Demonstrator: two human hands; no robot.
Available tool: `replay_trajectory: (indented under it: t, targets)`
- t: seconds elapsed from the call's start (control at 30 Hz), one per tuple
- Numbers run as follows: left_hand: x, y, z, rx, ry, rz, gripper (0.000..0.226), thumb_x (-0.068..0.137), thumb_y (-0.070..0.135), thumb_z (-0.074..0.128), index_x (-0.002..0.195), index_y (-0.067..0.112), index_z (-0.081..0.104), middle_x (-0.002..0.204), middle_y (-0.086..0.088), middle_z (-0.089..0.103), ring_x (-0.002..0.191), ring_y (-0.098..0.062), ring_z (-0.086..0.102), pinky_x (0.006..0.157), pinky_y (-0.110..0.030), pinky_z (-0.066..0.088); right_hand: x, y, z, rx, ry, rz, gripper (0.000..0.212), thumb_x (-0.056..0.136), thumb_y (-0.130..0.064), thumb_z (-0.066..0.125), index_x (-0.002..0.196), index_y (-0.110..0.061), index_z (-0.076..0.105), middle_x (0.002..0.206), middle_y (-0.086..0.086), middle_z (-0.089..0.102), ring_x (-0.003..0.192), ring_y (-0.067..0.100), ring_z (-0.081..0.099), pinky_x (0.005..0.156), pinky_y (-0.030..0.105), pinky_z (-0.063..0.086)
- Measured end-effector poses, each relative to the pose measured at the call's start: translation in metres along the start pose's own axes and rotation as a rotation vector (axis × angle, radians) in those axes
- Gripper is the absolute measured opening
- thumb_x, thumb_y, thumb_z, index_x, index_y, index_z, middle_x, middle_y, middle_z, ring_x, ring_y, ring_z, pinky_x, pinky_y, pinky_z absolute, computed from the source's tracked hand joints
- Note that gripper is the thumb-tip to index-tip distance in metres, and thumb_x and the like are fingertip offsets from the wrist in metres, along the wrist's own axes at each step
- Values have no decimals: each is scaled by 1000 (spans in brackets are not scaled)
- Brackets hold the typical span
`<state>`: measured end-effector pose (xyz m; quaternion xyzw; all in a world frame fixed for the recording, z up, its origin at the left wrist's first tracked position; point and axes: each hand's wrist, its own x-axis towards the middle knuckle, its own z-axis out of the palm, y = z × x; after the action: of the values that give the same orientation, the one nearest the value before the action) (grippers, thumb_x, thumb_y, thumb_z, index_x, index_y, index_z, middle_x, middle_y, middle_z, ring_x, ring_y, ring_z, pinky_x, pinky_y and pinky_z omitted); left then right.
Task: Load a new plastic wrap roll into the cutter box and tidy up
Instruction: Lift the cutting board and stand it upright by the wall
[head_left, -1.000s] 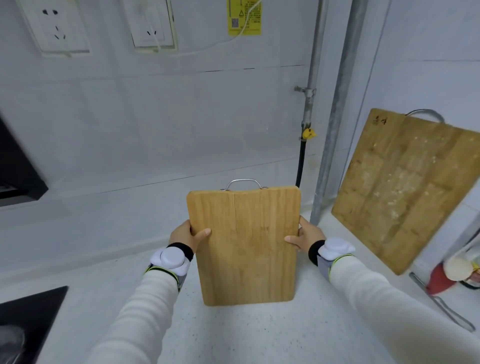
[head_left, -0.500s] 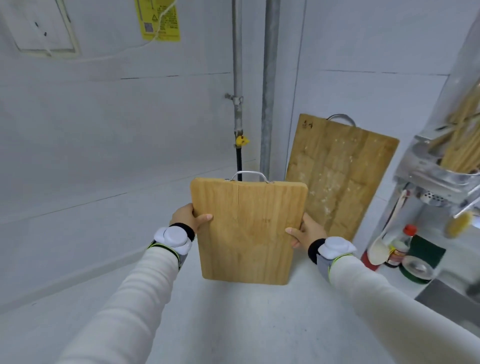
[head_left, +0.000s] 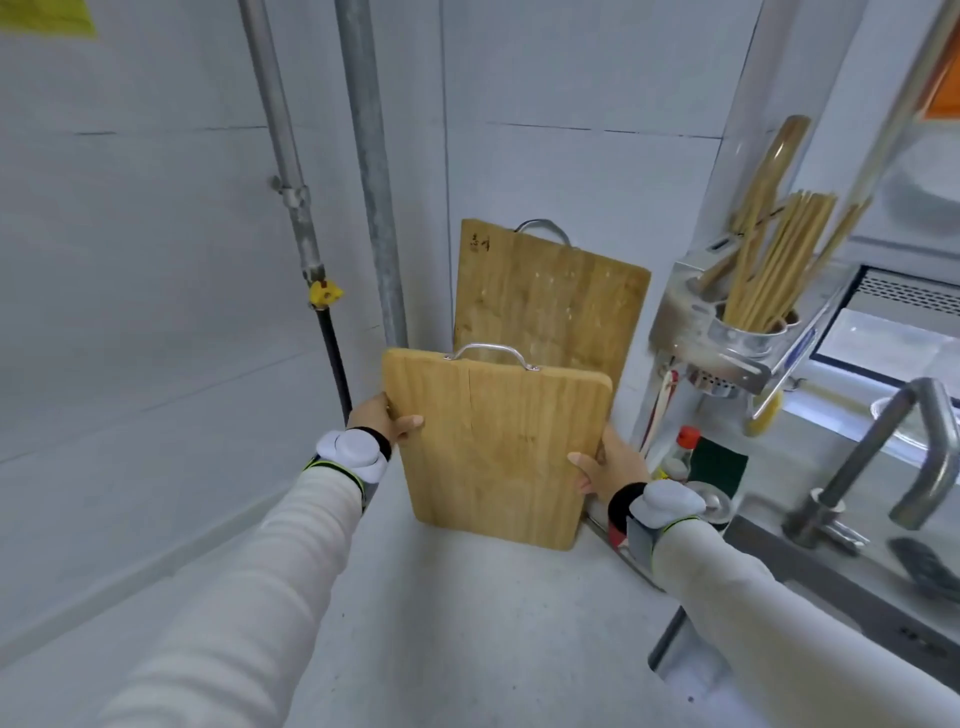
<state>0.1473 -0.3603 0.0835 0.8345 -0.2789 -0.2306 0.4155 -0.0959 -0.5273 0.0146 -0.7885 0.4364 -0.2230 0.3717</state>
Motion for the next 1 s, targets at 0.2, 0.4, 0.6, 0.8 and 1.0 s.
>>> replay_trajectory:
  t: [0.2, 0.4, 0.6, 0.8, 1.0]
  targets:
    - [26, 5, 16, 16, -52, 23, 49, 86, 18, 66, 127, 1, 47, 123, -19, 60, 102, -36, 65, 93, -40, 50, 6, 9, -2, 33, 11, 23, 41, 86, -37, 58, 121, -22, 44, 71, -2, 66, 59, 21, 69, 60, 41, 60]
    - [54, 10, 18, 117, -77, 33, 54, 88, 22, 63, 132, 1, 42, 129, -20, 56, 109, -36, 62, 101, -46, 45, 14, 4, 0, -25, -15, 54, 38, 88, -38, 55, 120, -24, 40, 66, 1, 69, 59, 21, 70, 62, 41, 61]
    - [84, 19, 26, 144, -91, 53, 62, 89, 27, 60, 141, 8, 31, 139, -17, 47, 119, -38, 53, 99, -50, 46, 17, -8, -3, -93, -53, 82, 42, 91, -20, 48, 131, -20, 33, 76, 8, 67, 71, 28, 70, 72, 43, 60]
    - [109, 21, 40, 91, -25, 29, 53, 90, 30, 58, 135, 10, 40, 130, -15, 53, 109, -39, 58, 95, -49, 50, 22, -18, -13, -234, -60, 55, 33, 90, -17, 52, 120, -8, 39, 83, 8, 58, 86, 27, 63, 81, 38, 55]
    - [133, 28, 46, 139, -4, 70, 51, 94, 27, 52, 138, 5, 38, 136, -18, 50, 117, -38, 53, 97, -43, 46, 29, -24, -12, -266, -47, 61, 17, 92, -20, 53, 93, -10, 39, 82, 10, 63, 81, 30, 68, 77, 41, 57]
